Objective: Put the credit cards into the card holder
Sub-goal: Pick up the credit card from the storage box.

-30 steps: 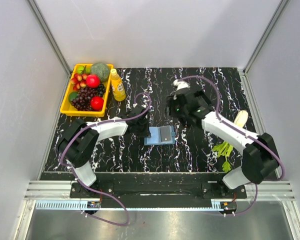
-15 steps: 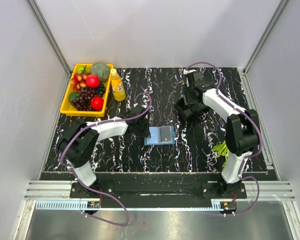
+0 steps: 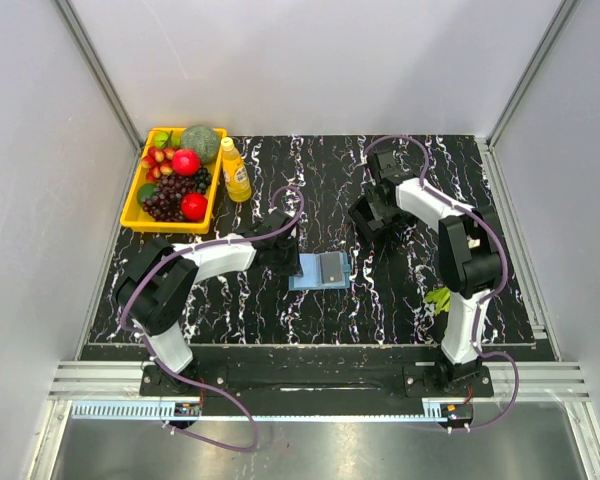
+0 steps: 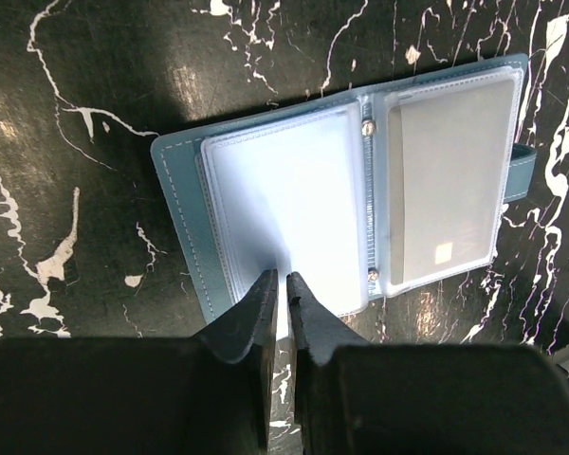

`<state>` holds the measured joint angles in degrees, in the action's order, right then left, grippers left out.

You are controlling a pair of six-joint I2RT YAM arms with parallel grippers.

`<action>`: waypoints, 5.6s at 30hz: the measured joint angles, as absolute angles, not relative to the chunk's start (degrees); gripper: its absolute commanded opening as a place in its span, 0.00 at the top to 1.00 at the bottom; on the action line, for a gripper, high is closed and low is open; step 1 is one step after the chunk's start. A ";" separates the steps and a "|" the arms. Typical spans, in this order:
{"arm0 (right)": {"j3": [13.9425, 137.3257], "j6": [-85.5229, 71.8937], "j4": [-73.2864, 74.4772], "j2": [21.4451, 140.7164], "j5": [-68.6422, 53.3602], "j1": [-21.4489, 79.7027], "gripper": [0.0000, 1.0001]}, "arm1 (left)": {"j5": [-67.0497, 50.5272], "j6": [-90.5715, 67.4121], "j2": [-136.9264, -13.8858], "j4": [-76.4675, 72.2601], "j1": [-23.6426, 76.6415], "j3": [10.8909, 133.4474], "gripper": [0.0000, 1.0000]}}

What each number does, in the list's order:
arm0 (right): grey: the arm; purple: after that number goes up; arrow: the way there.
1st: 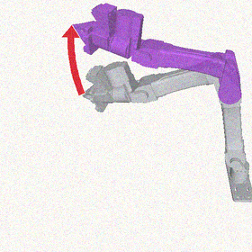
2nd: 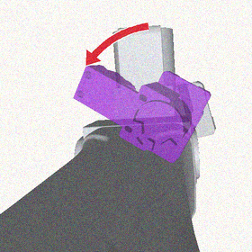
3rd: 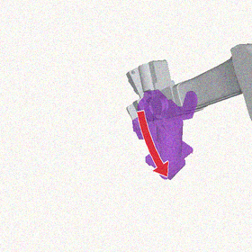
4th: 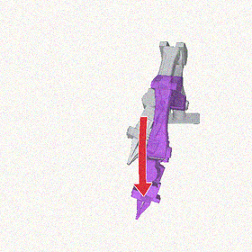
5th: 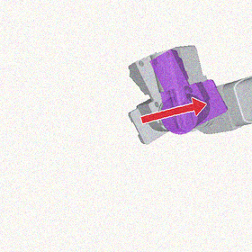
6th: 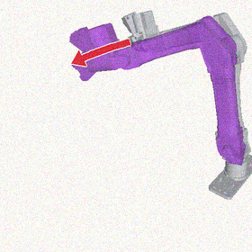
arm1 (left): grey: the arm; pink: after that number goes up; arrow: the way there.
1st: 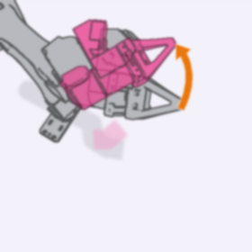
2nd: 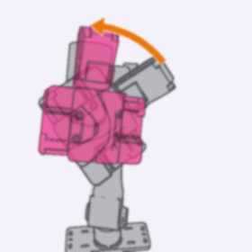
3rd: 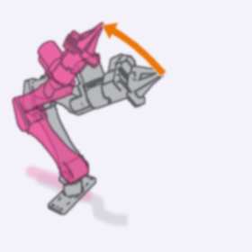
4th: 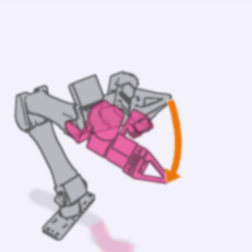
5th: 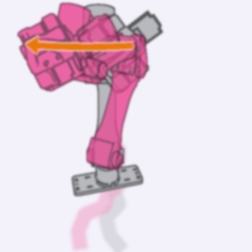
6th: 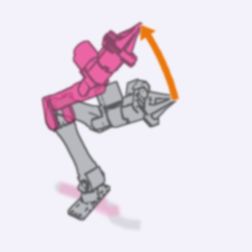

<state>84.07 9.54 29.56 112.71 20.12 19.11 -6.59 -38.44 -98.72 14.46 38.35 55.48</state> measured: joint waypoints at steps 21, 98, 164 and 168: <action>85.17 12.82 23.59 118.08 25.08 18.79 0.62 | -8.69 -37.93 -98.72 14.46 38.35 55.90 0.87; 84.31 13.61 17.41 117.89 24.49 17.50 0.20 | -10.20 -37.28 -99.61 14.50 37.50 56.55 0.88; 71.02 6.79 31.66 102.69 9.52 22.26 0.68 | -10.72 -35.77 -99.46 15.35 35.94 56.55 0.88; 67.46 7.46 33.32 97.93 9.50 22.24 0.60 | -11.05 -35.75 -99.46 15.25 35.90 56.53 0.89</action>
